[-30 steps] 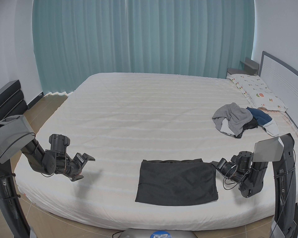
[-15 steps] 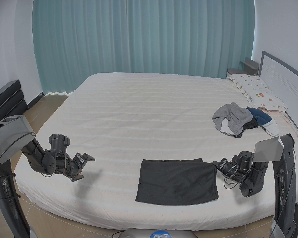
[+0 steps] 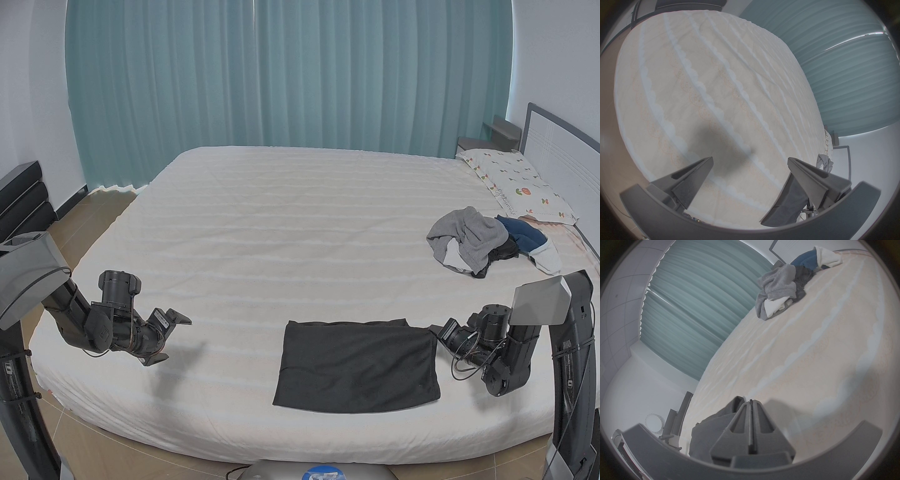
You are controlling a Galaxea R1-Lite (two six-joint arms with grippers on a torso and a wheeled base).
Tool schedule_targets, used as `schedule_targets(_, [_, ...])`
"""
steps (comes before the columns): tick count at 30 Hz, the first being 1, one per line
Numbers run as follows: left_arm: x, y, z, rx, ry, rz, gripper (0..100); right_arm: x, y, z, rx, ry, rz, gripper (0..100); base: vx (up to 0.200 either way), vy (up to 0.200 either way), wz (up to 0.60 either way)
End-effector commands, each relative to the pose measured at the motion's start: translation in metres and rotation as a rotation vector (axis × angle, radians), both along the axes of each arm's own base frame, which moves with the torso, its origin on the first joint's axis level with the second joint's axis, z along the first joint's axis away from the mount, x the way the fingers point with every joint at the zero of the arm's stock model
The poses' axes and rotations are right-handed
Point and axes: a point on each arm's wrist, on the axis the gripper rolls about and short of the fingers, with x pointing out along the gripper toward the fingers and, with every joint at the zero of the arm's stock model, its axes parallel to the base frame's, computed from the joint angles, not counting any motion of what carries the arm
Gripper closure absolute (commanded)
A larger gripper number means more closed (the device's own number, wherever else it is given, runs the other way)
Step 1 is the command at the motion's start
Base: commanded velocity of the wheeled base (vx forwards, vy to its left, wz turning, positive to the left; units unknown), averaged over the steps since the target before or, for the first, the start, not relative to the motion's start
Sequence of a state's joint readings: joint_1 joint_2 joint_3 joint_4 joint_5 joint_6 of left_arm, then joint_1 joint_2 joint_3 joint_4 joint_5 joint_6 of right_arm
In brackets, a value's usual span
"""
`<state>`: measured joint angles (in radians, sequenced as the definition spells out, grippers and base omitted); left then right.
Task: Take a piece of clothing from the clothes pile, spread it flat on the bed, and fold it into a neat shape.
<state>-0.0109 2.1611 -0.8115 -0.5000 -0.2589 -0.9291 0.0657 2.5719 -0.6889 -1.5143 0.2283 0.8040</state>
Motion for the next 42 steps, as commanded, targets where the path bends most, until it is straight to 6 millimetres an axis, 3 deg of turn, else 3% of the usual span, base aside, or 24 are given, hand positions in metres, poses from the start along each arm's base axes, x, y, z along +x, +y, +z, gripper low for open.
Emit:
schedule_targets(1, [0.0, 0.0, -0.001, 0.0, 0.002, 0.0, 0, 0.0, 0.001, 0.0, 0.0, -0.001, 0.002, 0, 0.0, 0.0, 0.0])
schedule_targets(9, [-0.001, 0.0, 0.0, 0.005, 0.003, 0.011, 0, 0.0, -0.004, 0.005, 0.022, -0.008, -0.012, 0, 0.0, 0.0, 0.0])
schedule_targets(15, [-0.002, 0.0, 0.001, -0.001, 0.002, 0.016, 0, -0.001, -0.008, 0.021, 0.145, -0.006, -0.06, 0, 0.0, 0.0, 0.0])
schedule_targets(24, [-0.002, -0.013, 0.01, -0.059, -0.002, 0.04, 0, -0.004, -0.006, 0.019, 0.147, -0.004, -0.059, 0, 0.0, 0.0, 0.0])
schedule_targets(33, [-0.004, -0.018, 0.007, -0.057, 0.01, 0.023, 0, -0.004, -0.006, 0.018, 0.144, -0.003, -0.06, 0, -0.2, 0.0, 0.0])
schedule_targets(42, [-0.002, -0.02, 0.008, -0.067, 0.003, 0.014, 0, -0.005, -0.005, 0.018, 0.144, -0.001, -0.059, 0, 0.0, 0.0, 0.0])
